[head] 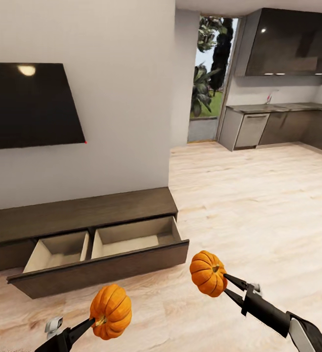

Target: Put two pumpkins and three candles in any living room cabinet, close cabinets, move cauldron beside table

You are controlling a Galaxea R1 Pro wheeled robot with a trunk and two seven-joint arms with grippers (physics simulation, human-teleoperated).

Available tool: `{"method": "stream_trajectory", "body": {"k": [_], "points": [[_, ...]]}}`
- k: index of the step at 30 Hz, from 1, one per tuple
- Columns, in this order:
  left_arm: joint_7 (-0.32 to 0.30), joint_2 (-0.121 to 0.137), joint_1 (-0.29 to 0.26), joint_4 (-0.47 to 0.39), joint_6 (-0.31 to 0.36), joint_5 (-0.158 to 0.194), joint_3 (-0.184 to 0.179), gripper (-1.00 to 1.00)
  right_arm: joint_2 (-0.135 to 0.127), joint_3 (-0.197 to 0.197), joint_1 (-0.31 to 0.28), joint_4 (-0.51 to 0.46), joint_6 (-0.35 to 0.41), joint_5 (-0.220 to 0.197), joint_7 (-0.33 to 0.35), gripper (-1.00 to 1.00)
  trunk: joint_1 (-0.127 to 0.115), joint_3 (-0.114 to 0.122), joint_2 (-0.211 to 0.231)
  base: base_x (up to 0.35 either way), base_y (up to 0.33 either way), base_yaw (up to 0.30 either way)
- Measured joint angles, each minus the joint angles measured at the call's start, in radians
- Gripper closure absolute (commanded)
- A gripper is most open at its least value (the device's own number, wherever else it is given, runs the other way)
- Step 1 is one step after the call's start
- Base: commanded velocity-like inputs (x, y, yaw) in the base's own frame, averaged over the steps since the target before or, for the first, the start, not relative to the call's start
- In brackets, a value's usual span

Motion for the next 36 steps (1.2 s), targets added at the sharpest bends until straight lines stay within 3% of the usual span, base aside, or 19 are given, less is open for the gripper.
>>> {"method": "stream_trajectory", "body": {"k": [28, 36], "points": [[0.002, -0.001, 0.000, 0.001, -0.002, -0.001, 0.000, 1.00, 0.001, 0.006, 0.000, 0.000, 0.000, 0.002, 0.000, 1.00, 0.000, 0.000, 0.000, 0.282, -0.144, 0.289], [0.002, -0.001, 0.000, 0.001, -0.001, -0.001, 0.000, 1.00, 0.001, 0.000, 0.000, 0.000, -0.001, 0.001, 0.001, 1.00, 0.000, 0.000, 0.000, 0.329, -0.003, 0.086]]}}
